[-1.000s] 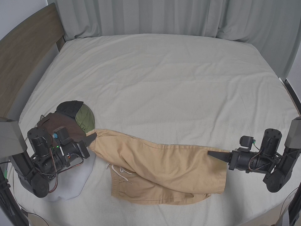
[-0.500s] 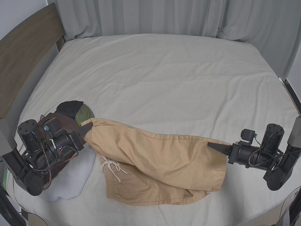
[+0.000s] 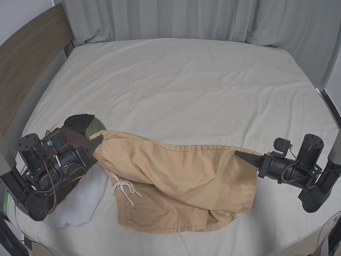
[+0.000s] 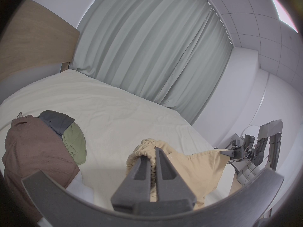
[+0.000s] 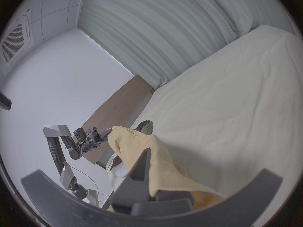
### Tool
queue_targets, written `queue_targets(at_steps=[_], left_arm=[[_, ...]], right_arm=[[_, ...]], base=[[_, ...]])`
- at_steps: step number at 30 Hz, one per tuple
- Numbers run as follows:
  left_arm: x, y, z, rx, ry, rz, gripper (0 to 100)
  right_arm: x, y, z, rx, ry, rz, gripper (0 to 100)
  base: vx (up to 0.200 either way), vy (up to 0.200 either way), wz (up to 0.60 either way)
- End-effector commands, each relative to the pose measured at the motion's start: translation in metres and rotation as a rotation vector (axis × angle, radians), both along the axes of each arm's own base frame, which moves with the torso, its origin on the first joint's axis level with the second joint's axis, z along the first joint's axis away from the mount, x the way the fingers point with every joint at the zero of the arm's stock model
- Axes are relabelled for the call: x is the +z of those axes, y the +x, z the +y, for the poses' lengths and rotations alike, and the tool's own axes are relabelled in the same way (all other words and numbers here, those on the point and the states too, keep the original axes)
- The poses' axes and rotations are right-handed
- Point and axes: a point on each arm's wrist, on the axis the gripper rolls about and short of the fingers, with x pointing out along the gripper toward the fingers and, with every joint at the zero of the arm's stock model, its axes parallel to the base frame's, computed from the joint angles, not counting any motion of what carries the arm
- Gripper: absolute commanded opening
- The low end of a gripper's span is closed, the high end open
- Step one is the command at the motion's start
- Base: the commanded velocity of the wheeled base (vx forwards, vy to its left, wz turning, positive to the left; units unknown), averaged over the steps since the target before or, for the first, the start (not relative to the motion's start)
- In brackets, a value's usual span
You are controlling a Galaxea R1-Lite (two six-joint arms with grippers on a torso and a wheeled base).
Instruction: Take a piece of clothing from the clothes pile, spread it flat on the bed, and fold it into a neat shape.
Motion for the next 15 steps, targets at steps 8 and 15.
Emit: queue_targets(at_steps=[8,15], left_arm=[[-0.001,0.002,0.000,0.000,0.002,0.002,0],[-0.001,0.003,0.000,0.000,0.001,0.000,0]], right_arm=[[0.016,0.001,0.000,-0.014,0.018,-0.064,0],[0.019,0.001,0.000,-0.014,0.022,-0.079,0]], base=[[0.000,0.000,0.00],[0.000,0.000,0.00]])
